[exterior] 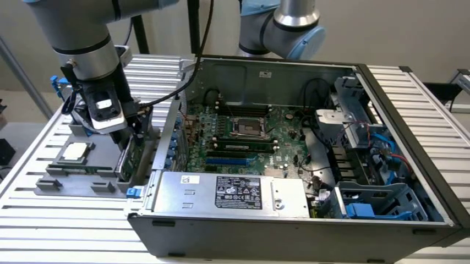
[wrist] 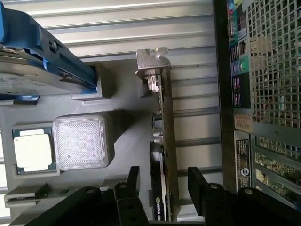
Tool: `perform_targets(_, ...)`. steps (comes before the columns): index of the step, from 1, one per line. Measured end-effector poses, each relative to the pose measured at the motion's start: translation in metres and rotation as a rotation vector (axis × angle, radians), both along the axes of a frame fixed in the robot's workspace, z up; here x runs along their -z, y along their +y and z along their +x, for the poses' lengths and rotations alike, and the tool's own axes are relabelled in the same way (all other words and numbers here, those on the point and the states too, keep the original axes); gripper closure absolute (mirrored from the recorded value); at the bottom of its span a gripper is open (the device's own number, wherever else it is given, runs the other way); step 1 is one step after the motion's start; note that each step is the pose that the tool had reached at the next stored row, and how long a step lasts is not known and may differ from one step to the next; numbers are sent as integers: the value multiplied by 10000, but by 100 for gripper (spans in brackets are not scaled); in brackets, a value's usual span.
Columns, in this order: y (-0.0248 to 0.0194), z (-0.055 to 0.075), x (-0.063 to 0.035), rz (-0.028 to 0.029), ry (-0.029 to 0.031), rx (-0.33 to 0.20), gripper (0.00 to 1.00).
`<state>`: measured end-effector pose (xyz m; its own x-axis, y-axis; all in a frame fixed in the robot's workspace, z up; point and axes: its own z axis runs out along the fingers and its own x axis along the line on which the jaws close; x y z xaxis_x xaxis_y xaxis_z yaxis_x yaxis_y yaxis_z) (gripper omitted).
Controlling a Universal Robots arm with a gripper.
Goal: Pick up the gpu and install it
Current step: 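Pick up the gpu and move the gpu toward the slot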
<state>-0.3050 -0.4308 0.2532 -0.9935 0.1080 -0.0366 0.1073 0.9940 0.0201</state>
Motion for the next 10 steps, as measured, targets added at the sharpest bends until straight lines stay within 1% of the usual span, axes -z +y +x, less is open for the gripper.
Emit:
perform_targets(1,1,-9,13,-2,-21,35,46)
perform_targets(3,3,-30,38,-4,-101,58,46)
perform_targets(4,3,-41,50,-5,-153,57,46)
perform_targets(7,3,-88,87,-3,-346,57,46)
perform_targets(8,3,-98,100,-4,-395,57,46)
perform_targets(9,4,-102,111,-3,-429,57,46)
perform_targets(10,4,-101,121,-2,-446,56,46)
